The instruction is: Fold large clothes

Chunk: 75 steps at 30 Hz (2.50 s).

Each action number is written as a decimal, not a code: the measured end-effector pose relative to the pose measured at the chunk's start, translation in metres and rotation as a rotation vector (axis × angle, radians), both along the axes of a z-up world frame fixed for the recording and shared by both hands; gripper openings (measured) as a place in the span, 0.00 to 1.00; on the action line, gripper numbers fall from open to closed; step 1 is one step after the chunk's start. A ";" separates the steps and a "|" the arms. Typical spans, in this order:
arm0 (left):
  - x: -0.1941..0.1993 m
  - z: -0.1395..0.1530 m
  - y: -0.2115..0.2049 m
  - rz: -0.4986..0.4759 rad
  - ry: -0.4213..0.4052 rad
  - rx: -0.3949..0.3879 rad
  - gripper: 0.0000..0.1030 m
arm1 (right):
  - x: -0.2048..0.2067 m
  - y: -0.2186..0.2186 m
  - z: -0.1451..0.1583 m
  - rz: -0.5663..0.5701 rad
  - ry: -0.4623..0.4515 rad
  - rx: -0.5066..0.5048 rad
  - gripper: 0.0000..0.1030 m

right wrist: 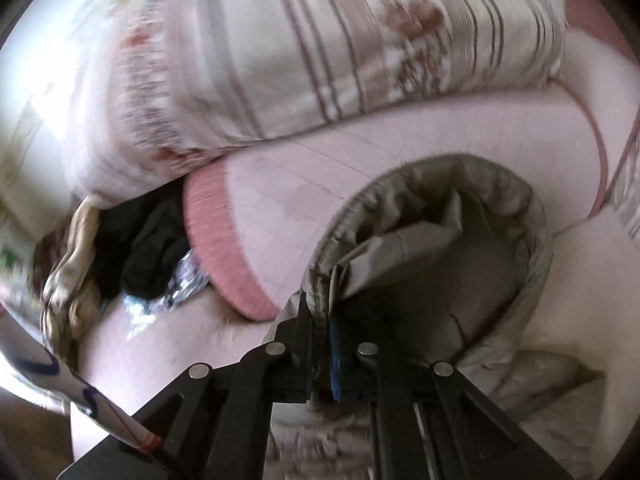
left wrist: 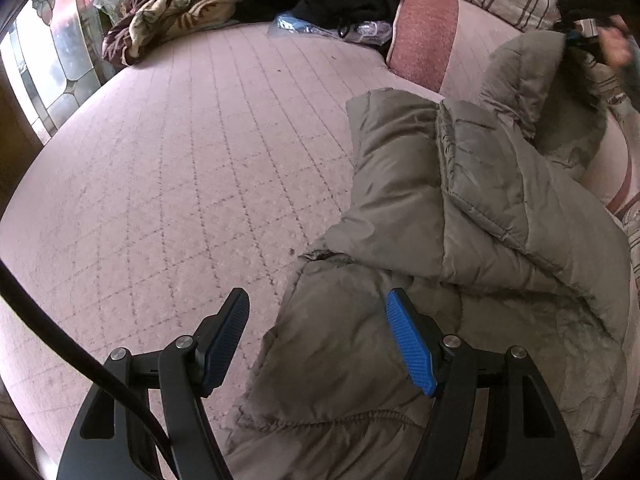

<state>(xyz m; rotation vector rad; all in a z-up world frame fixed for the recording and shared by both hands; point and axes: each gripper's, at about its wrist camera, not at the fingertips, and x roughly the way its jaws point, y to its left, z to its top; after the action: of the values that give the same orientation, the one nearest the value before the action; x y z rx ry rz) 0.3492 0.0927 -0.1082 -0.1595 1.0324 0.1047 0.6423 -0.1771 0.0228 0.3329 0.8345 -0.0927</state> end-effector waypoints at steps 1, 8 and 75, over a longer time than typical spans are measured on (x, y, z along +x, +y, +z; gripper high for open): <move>-0.002 0.003 0.001 0.002 -0.008 0.000 0.68 | -0.017 0.007 0.010 0.025 -0.008 -0.019 0.06; -0.014 0.021 0.005 0.004 -0.059 0.024 0.68 | -0.132 0.027 0.033 0.126 0.003 -0.062 0.05; -0.035 0.033 0.054 0.133 -0.092 -0.002 0.68 | -0.256 0.036 -0.077 0.061 0.039 -0.281 0.40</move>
<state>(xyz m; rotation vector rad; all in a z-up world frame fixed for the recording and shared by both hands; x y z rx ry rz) 0.3144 0.1471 -0.0752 -0.2331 0.9302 0.2149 0.3865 -0.1409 -0.0547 0.0414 0.8576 -0.1578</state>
